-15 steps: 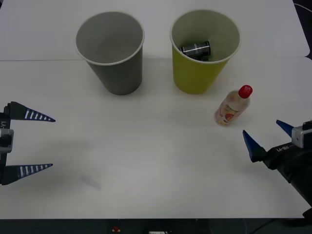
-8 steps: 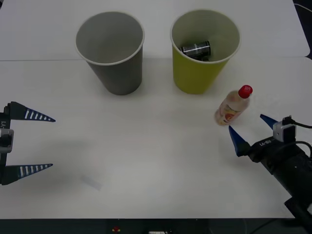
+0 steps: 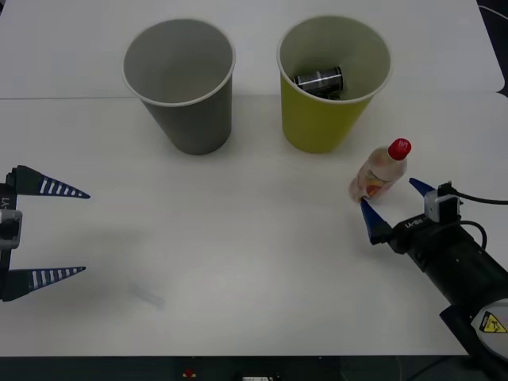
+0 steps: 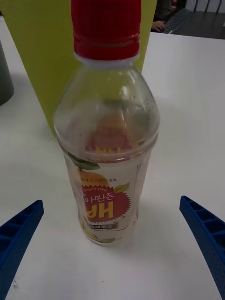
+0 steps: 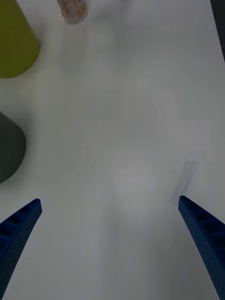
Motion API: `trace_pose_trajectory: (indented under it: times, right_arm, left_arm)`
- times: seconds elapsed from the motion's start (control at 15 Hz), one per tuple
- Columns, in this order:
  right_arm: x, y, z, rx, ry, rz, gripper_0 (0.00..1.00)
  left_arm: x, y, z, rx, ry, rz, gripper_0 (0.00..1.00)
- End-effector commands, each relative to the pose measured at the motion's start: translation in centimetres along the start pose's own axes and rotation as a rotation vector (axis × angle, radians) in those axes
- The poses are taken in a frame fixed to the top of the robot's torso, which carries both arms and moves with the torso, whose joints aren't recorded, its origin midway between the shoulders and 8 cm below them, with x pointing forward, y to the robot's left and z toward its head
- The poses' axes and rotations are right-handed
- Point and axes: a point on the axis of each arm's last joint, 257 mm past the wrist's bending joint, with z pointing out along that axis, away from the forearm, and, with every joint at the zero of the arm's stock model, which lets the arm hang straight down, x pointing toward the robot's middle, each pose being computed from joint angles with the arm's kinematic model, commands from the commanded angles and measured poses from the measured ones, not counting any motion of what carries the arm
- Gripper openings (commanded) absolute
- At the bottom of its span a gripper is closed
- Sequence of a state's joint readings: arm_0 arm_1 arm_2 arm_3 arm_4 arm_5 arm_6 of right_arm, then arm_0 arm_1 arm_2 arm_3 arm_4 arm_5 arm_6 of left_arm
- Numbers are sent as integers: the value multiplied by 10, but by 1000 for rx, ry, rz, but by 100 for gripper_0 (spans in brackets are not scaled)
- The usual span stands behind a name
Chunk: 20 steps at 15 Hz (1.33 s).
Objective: Put the can into the green bin and the plastic bottle into the gray bin
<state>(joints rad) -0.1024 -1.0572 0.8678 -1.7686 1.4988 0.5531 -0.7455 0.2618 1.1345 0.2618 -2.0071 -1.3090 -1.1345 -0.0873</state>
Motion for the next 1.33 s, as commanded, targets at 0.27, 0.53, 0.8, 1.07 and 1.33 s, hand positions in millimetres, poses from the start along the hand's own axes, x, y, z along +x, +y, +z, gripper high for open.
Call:
trace_pose_trajectory:
  times: [0.27, 0.53, 0.8, 1.07, 1.33]
  right_arm:
    - [-3, -2, 28, 16, -27, -19, 100]
    - [-7, -6, 46, 35, -44, -26, 100]
    - [-12, -5, 56, 38, -57, -31, 100]
    - [-14, -3, 58, 33, -62, -38, 69]
    - [-14, -2, 57, 30, -62, -40, 0]
  left_arm:
    - [0, 0, 0, 0, 0, 0, 100]
    - [0, 0, 0, 0, 0, 0, 100]
    - [0, 0, 0, 0, 0, 0, 100]
    - [0, 0, 0, 0, 0, 0, 100]
    - [0, 0, 0, 0, 0, 0, 100]
